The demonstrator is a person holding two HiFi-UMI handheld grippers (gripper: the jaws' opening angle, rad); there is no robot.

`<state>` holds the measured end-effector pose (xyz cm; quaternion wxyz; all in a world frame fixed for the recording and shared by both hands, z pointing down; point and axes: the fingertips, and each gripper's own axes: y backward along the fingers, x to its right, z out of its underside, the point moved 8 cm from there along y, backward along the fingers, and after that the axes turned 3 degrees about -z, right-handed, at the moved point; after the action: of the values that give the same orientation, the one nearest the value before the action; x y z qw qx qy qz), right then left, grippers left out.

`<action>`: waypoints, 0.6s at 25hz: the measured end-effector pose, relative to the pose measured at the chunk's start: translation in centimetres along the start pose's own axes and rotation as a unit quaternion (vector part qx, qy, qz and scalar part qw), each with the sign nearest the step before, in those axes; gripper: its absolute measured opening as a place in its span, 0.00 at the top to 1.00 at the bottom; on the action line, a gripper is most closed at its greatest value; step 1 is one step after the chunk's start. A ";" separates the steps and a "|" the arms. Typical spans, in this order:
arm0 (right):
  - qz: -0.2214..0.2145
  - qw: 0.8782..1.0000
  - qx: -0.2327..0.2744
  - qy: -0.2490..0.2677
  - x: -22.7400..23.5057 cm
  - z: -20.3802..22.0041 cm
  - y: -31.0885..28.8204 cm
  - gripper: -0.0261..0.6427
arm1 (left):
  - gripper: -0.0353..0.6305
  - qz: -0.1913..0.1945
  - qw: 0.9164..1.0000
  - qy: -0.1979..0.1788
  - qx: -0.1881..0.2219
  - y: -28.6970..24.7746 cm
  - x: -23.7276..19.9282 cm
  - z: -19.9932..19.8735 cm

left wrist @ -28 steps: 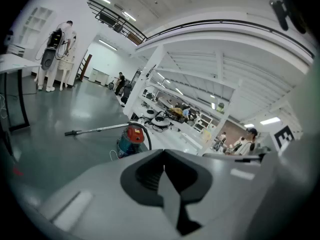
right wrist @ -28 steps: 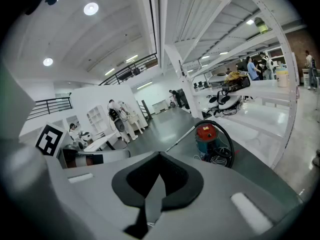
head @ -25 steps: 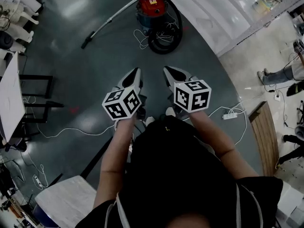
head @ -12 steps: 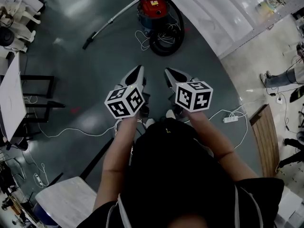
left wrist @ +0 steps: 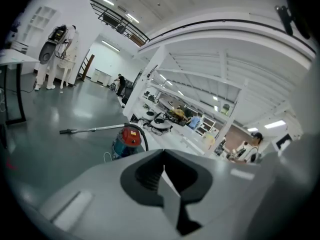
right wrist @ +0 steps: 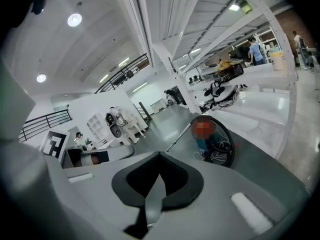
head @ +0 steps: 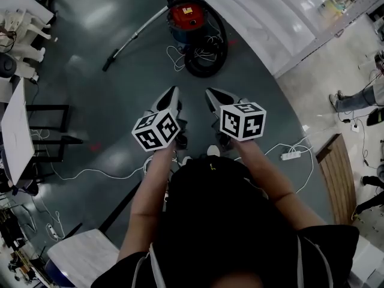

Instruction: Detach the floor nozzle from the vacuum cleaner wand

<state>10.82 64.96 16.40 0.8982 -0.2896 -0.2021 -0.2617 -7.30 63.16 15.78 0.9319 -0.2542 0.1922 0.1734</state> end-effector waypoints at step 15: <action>-0.007 1.000 -0.030 0.006 3.3 -1.4 -4.1 0.96 | 0.93 -0.010 0.999 -0.004 -0.037 -4.4 -2.3 -0.6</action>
<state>11.33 60.07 18.78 0.8883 -0.3135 -0.1910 -0.2759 -7.63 58.79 18.11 0.9245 -0.2892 0.1791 0.1722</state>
